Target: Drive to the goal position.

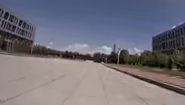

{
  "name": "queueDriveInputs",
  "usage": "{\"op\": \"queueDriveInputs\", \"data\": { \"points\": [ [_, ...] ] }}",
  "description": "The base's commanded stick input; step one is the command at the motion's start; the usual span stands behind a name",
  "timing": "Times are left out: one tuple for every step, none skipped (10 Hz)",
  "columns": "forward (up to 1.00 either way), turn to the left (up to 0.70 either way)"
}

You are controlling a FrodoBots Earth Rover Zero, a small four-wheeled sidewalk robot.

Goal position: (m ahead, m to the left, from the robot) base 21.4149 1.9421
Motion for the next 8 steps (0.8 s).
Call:
{"op": "queueDriveInputs", "data": {
  "points": [
    [0.70, 0.02],
    [0.70, 0.02],
    [0.70, 0.02],
    [0.70, 0.02],
    [0.70, 0.02],
    [0.70, 0.02],
    [0.70, 0.02],
    [0.70, 0.02]
  ]
}}
